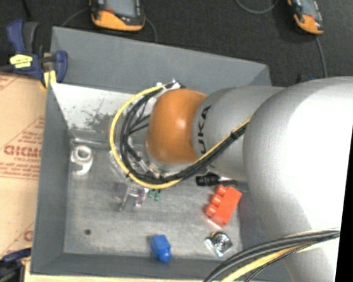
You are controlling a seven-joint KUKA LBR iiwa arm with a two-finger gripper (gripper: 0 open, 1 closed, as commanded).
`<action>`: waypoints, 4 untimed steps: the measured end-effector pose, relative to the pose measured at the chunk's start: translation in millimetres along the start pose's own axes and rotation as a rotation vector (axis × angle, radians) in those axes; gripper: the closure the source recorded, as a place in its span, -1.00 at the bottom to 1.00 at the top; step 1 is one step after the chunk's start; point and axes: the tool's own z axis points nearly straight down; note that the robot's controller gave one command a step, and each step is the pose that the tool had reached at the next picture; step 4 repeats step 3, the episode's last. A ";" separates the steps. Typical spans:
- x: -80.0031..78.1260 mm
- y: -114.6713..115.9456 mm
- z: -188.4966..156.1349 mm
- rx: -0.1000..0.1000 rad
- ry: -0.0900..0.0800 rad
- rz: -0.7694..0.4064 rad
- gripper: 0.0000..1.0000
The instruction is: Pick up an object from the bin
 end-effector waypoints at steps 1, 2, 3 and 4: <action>-9.4 0.6 -8.1 -0.009 -0.032 0.005 1.00; -11.7 0.8 -35.2 0.009 0.017 0.006 1.00; -12.7 0.6 -58.1 0.010 0.020 0.008 1.00; -12.7 0.6 -58.1 0.010 0.020 0.008 1.00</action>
Offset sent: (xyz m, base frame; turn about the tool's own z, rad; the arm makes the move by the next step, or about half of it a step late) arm 0.0000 0.0000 0.0000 0.0000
